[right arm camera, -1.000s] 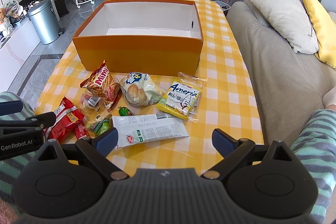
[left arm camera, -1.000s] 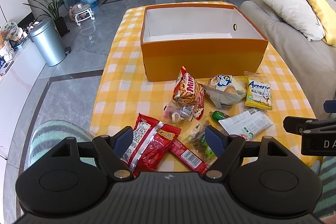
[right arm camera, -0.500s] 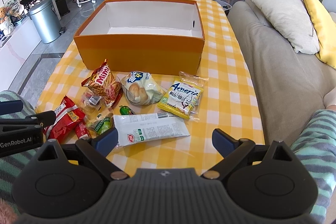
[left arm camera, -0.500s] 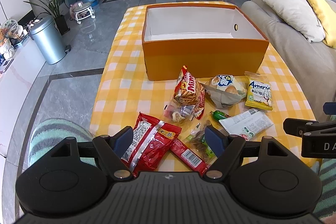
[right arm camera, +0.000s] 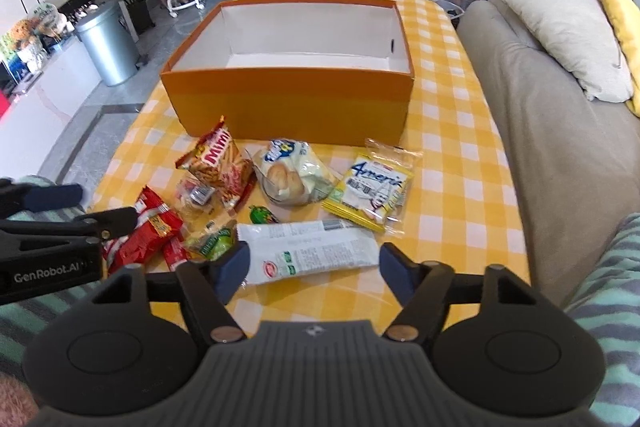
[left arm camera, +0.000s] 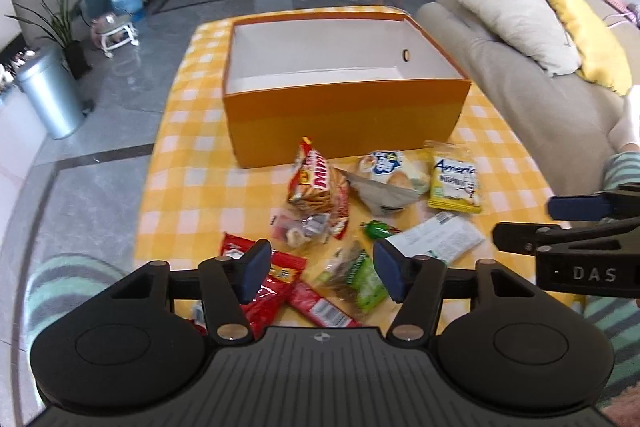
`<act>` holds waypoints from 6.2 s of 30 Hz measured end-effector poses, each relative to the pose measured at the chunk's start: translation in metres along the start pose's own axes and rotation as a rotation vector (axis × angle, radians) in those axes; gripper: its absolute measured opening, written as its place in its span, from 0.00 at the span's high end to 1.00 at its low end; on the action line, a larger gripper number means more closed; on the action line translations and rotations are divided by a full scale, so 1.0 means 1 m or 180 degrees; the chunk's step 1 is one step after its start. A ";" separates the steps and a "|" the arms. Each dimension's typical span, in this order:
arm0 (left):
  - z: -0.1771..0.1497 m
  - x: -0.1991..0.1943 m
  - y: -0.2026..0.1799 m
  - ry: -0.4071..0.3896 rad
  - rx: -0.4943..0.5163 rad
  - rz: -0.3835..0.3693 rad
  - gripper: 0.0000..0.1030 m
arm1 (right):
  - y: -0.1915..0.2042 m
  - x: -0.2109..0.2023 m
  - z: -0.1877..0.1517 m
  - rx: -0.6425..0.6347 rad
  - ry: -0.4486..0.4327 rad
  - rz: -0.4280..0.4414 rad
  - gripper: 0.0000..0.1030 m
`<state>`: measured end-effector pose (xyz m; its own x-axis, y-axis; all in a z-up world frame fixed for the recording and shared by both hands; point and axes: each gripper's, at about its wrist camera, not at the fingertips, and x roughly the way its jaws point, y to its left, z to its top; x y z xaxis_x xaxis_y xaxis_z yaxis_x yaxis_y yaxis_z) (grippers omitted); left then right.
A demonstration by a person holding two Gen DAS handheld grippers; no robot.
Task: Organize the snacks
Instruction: 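Grasp the Mimi snack bag with left tool while right tool grasps the bread bag, then carry both bags over the orange box and open both tools to drop them, then withdraw both tools from the box back toward the remaining snacks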
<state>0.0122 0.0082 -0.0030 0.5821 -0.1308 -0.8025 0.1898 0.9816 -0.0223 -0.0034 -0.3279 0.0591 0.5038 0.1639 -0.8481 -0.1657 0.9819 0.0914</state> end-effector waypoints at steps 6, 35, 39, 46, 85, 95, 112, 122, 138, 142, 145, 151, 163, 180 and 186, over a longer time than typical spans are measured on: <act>0.007 0.012 0.004 0.0037 -0.0060 -0.0157 0.40 | 0.000 0.013 0.004 0.0014 0.0062 0.0193 0.44; 0.053 0.127 0.036 0.0575 -0.0001 -0.0311 0.23 | 0.027 0.147 0.054 -0.0481 0.0318 0.0304 0.48; 0.055 0.140 0.039 0.0634 -0.0035 -0.0273 0.26 | 0.025 0.159 0.056 -0.0419 0.0342 0.0289 0.55; 0.055 0.148 0.038 0.0657 -0.0116 -0.0433 0.39 | 0.025 0.165 0.057 -0.0418 0.0337 0.0325 0.63; 0.068 0.057 0.025 -0.0054 -0.0420 -0.0376 0.73 | -0.009 0.057 0.054 -0.0051 -0.0316 0.0362 0.82; 0.101 0.033 0.020 -0.0389 -0.0245 -0.0401 0.73 | -0.029 0.021 0.073 0.0152 -0.0626 0.0393 0.82; 0.166 0.055 0.033 -0.0593 -0.0157 -0.0277 0.73 | -0.044 0.039 0.152 0.0334 -0.0828 0.0622 0.82; 0.179 0.115 0.053 -0.0174 -0.0113 -0.0052 0.73 | -0.025 0.115 0.196 0.0385 -0.0489 0.0666 0.82; 0.170 0.187 0.051 0.0581 0.0198 0.0047 0.73 | -0.003 0.220 0.196 0.0311 0.0355 0.0612 0.82; 0.169 0.195 0.050 0.0666 0.0230 0.0065 0.73 | 0.001 0.229 0.196 0.0289 0.0470 0.0624 0.82; 0.168 0.200 0.050 0.0733 0.0242 0.0063 0.73 | 0.004 0.235 0.195 0.0304 0.0555 0.0644 0.81; 0.170 0.203 0.048 0.0804 0.0334 0.0121 0.72 | 0.004 0.242 0.192 0.0339 0.0669 0.0653 0.79; 0.174 0.186 0.047 0.0697 0.0345 0.0192 0.60 | 0.002 0.233 0.199 0.0330 0.0666 0.0558 0.65; 0.183 0.106 0.040 0.0009 0.0223 0.0249 0.35 | -0.002 0.156 0.200 0.0100 0.0196 0.0226 0.41; 0.177 0.071 0.032 -0.0294 0.0163 0.0159 0.27 | -0.012 0.111 0.188 0.0208 -0.0100 0.0213 0.39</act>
<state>0.1991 0.0059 0.0448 0.6618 -0.0965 -0.7435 0.1976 0.9791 0.0488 0.2144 -0.3037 0.0618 0.5199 0.2313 -0.8223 -0.1448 0.9726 0.1821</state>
